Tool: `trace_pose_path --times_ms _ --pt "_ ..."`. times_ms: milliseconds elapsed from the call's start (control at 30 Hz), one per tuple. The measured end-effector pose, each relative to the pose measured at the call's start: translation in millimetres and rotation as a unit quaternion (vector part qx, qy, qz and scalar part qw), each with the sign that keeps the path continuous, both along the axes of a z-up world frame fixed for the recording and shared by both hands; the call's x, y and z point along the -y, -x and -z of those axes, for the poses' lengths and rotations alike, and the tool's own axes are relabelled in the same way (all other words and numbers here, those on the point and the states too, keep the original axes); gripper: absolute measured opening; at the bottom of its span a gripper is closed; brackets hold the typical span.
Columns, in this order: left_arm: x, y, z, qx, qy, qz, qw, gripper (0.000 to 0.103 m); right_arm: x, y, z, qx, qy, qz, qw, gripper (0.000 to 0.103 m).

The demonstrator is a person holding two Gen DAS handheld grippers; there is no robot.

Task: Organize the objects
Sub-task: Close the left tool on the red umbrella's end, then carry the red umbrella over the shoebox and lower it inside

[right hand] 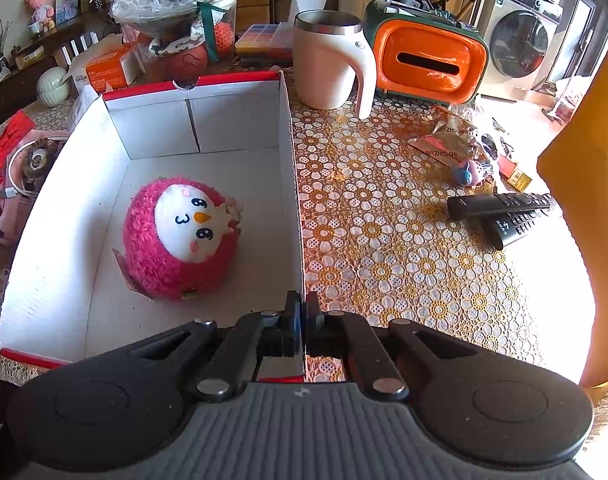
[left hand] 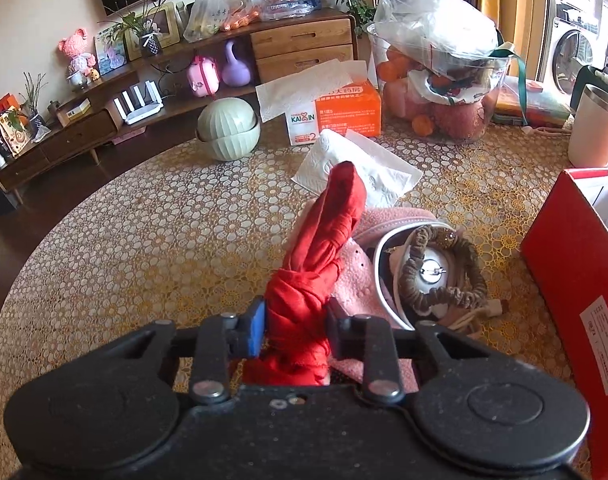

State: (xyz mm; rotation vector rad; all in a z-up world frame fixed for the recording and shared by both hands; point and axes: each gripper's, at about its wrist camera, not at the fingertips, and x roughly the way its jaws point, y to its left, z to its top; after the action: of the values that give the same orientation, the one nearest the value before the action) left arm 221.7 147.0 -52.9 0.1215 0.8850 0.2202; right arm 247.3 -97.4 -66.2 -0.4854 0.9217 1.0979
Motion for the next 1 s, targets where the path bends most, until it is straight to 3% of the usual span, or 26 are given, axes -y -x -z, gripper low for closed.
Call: trace_pose_path --times_ms 267,533,1000 --pt "18 22 -40 0.020 0.012 0.010 0.9997 0.027 1 1 0 0.003 -0.002 -0.002 1.000 0.002" --pt "79 40 -72 0.040 0.030 0.079 0.9956 0.027 0 1 0 0.003 -0.005 -0.002 1.000 0.001" --pt "210 39 -86 0.037 0.028 0.237 0.9705 0.027 4 -1 1 -0.008 -0.017 -0.001 1.000 0.001"
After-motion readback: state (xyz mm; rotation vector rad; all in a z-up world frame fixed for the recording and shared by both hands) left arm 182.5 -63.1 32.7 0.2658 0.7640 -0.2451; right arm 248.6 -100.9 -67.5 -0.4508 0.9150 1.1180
